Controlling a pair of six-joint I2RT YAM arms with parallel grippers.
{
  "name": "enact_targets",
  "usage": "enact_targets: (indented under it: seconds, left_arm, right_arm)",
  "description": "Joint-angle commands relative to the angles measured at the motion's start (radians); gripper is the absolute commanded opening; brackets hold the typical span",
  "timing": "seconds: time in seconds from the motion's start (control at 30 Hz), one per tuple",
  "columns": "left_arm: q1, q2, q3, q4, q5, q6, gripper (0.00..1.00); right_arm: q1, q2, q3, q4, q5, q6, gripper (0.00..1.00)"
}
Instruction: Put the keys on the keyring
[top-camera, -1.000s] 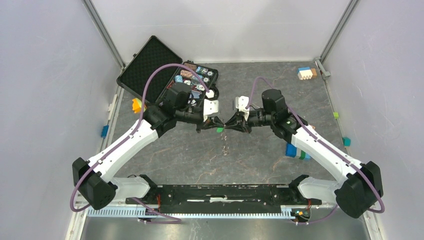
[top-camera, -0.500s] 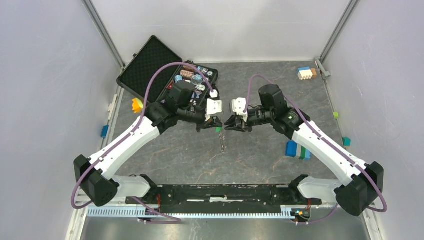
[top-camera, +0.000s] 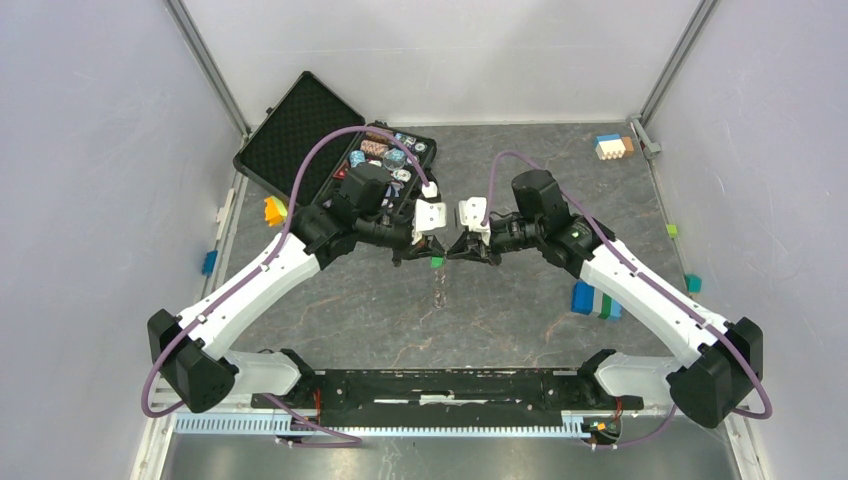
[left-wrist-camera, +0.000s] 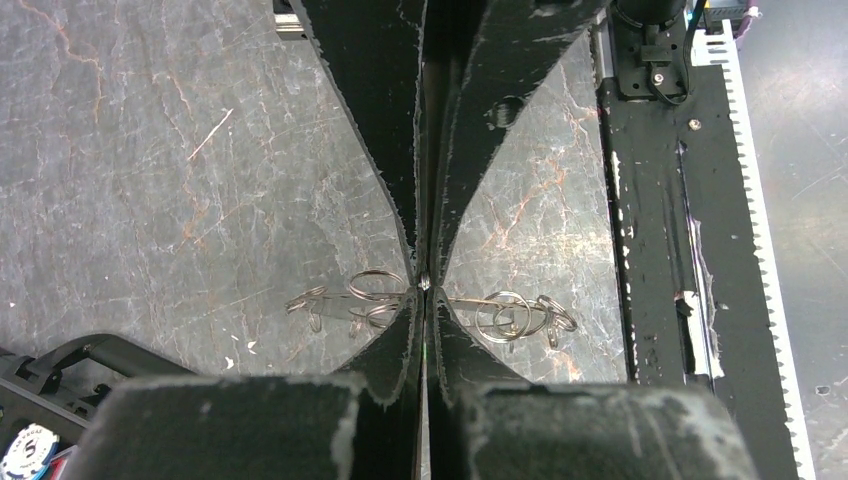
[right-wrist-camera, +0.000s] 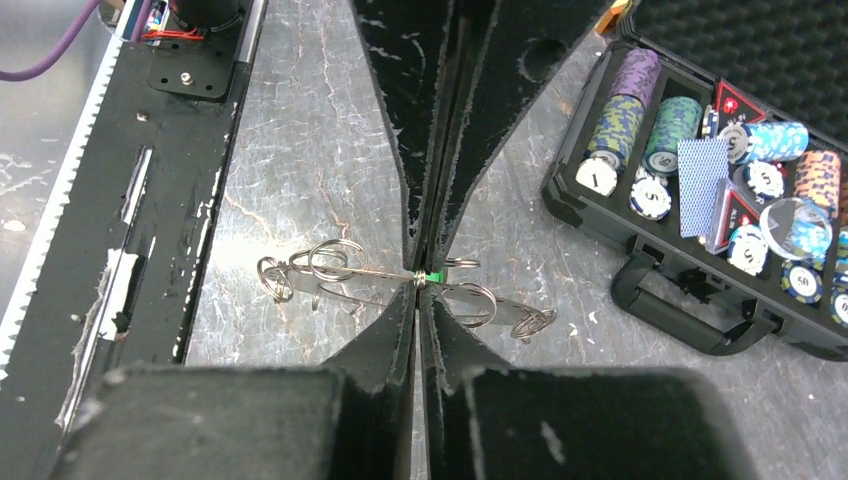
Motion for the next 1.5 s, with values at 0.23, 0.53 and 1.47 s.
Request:
enact_targets:
  seconds: [0.23,0.53,1.47]
  left_arm:
    - [-0.008,-0.016,0.006,0.088,0.021,-0.013,0.02]
    - [0.016,-0.030,-0.037,0.210,0.075,-0.121,0.02]
    - [0.157,-0.115,-0.249,0.527,0.298,-0.296,0.23]
  right_arm:
    - [0.009,-0.050,-0.100,0.221,-0.028,0.100,0.00]
    - [-0.017,-0.077,-0.137,0.328,-0.071,0.193,0.00]
    - [-0.075,-0.077,-0.131,0.437,-0.124,0.328,0.00]
